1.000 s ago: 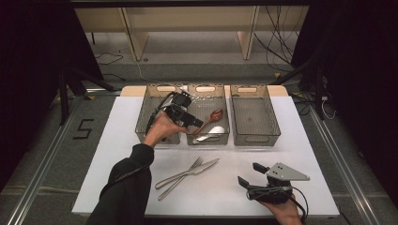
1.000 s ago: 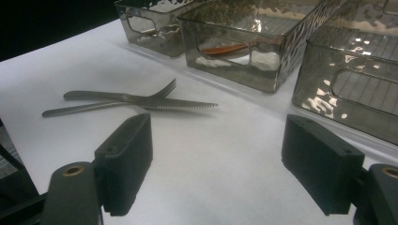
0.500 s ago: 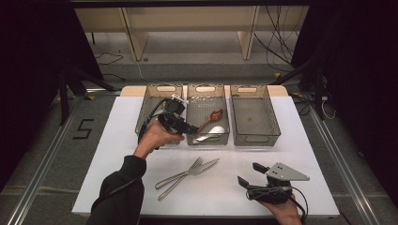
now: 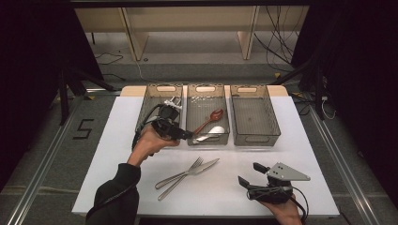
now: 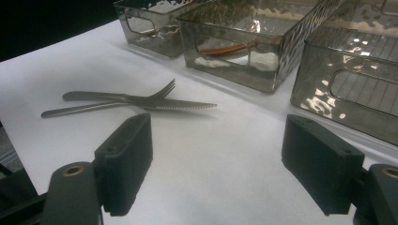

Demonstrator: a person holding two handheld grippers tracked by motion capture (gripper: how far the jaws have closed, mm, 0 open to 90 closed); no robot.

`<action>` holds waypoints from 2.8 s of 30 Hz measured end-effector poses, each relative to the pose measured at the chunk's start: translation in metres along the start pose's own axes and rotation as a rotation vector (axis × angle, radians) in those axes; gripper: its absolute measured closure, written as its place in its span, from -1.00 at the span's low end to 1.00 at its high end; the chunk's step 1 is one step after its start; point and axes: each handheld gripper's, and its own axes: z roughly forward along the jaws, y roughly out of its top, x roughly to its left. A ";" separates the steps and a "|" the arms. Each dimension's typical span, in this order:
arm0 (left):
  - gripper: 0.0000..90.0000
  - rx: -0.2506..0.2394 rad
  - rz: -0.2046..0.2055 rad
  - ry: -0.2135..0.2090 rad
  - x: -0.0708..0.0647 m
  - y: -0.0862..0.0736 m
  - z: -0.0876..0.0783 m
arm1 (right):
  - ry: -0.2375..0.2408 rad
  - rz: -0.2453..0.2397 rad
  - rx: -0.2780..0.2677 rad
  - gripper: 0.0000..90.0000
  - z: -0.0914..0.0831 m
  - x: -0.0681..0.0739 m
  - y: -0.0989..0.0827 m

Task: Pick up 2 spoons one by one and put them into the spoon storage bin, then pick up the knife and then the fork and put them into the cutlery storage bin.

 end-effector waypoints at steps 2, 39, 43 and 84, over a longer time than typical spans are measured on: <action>-0.50 0.002 0.002 0.000 0.001 -0.003 -0.002 | -0.001 0.000 -0.001 -0.43 0.000 0.000 0.000; -0.56 0.068 0.096 0.015 -0.011 -0.067 -0.011 | 0.005 0.008 0.000 -0.43 0.000 -0.002 0.000; -0.56 0.081 0.099 0.008 -0.013 -0.073 -0.008 | 0.005 0.006 -0.003 -0.43 0.001 -0.001 0.000; -0.48 0.161 0.109 0.012 -0.016 -0.115 0.009 | 0.007 0.000 0.002 -0.43 0.001 0.001 0.001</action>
